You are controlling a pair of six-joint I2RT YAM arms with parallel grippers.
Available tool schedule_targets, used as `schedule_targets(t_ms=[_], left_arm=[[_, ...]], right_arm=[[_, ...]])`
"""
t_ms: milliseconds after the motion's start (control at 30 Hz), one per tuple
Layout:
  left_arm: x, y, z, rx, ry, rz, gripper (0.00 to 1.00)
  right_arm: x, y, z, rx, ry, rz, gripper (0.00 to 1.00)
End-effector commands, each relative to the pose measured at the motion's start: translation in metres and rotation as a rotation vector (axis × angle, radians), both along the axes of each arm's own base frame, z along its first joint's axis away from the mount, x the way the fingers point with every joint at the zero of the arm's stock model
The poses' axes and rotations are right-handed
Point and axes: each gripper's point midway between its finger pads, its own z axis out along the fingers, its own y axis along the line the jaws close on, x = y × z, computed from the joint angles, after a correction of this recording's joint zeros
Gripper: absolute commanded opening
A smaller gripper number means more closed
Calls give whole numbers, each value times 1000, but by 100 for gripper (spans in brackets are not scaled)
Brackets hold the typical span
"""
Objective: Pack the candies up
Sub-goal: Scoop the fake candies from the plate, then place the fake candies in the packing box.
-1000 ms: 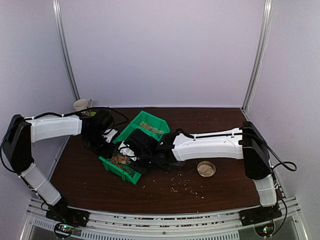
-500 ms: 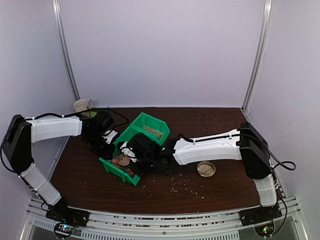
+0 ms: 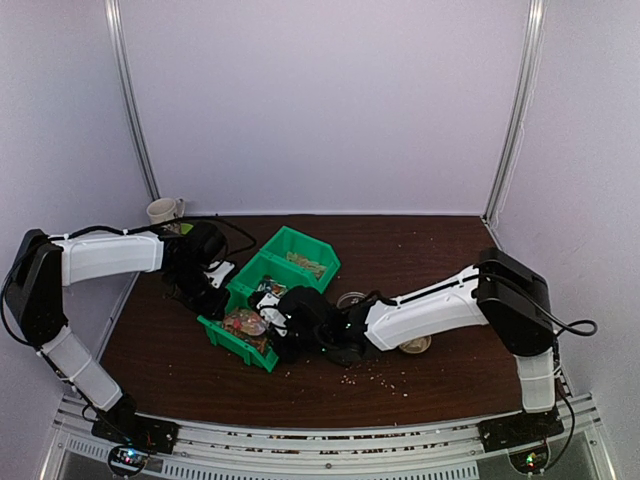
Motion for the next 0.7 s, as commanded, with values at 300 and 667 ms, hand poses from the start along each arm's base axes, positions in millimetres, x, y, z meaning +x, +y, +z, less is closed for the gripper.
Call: schedule_targets(t_ms=[300, 667], left_arm=[[47, -35, 56, -190, -206, -2, 0], [48, -34, 54, -192, -195, 4, 0]], right_arm=[[-9, -26, -11, 51, -30, 13, 0], [-19, -28, 2, 154, -72, 68, 0]])
